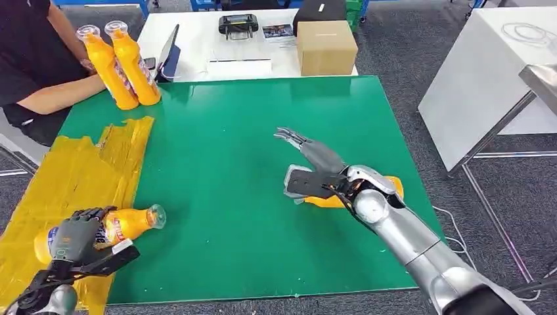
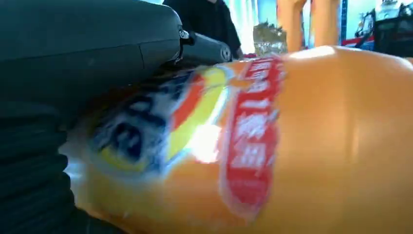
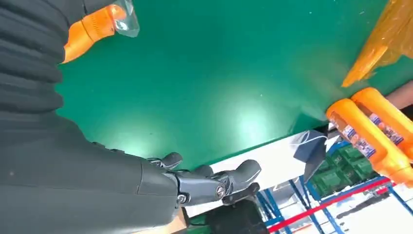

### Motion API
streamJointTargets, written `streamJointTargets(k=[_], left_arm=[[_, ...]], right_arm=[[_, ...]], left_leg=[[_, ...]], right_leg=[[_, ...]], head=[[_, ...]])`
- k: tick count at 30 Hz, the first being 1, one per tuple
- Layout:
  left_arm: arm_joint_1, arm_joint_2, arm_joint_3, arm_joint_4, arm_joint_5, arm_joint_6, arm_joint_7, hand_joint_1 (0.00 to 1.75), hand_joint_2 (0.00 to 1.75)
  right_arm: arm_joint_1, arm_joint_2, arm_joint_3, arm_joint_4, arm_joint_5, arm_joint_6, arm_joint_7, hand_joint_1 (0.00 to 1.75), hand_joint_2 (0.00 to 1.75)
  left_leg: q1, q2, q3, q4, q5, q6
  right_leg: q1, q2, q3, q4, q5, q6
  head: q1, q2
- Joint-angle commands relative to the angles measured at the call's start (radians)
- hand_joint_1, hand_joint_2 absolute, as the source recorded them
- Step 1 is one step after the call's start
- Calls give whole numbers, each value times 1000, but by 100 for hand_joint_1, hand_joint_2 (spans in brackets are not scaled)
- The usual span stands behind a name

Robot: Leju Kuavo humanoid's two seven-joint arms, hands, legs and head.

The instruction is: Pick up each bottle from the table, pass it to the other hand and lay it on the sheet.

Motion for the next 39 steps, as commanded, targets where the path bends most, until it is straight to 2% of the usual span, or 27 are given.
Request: streamJointTargets(k=[1,4,6,11,16,24,27,28,29,31,36,39], left_arm=[[0,27,-142,137,-22,-8,18,0,0],[40,56,-135,97,-7,-24,8,0,0],[54,86,-150,104,-13,-84,12,0,0],[52,91,-161,143,0,-88,3,0,0],[71,83,-137,105,28,-81,10,0,0],[72,80,-134,98,29,-85,10,0,0],[87,30,-56,35,132,-77,-55,0,0],[93,-6,-8,-12,212,-106,-96,0,0],[92,-34,31,-46,322,-191,-142,0,0],[86,-74,97,-110,470,-298,-181,0,0],[87,-134,197,-227,759,-538,-219,0,0],[98,-159,206,-253,814,-601,-224,0,0]], right_arm=[[-109,-109,94,42,-36,60,18,0,175],[-64,-170,86,-17,-41,59,20,0,175],[-31,-199,82,-26,-38,60,24,0,175],[22,-223,63,-6,-12,32,14,0,175],[111,-287,2,-73,10,15,8,0,175],[115,-284,-6,-81,16,18,10,0,175],[212,-327,-67,-148,37,5,15,0,175],[265,-349,-100,-184,52,-2,15,0,175],[302,-364,-121,-207,70,-10,16,0,175],[360,-376,-164,-231,91,-16,13,0,175],[390,-368,-203,-216,137,-8,7,0,175],[371,-341,-218,-166,151,-12,12,0,175]], left_leg=[[0,-1,3,0,-1,1],[-1,-3,3,-1,0,1],[0,-1,5,0,-1,2],[-2,-5,7,-2,0,1],[-3,-6,9,-2,0,2],[-3,-2,10,-2,-1,2],[-2,-5,11,-2,-1,2],[-3,-6,12,-2,0,2],[-1,-4,11,-2,-2,2],[-1,-11,11,-2,-1,3],[-3,-11,7,-1,-1,2],[-2,-8,6,0,-2,3]], right_leg=[[0,-2,4,-1,-1,-1],[-1,-4,5,-1,-1,0],[1,-3,8,-2,-1,0],[-2,-5,10,-2,-1,-1],[-3,-6,11,-1,-1,0],[-2,-2,11,-1,-1,-1],[-2,-5,13,-2,-1,-1],[-2,-6,13,-2,-2,0],[-1,-5,14,-4,-1,-1],[-1,-11,15,-4,-3,0],[-2,-9,11,-1,-3,3],[-2,-7,10,-2,-3,2]], head=[[0,0],[0,0],[0,0],[1,0],[0,0],[0,0],[0,0],[0,0],[0,0],[0,0],[1,0],[1,0]])
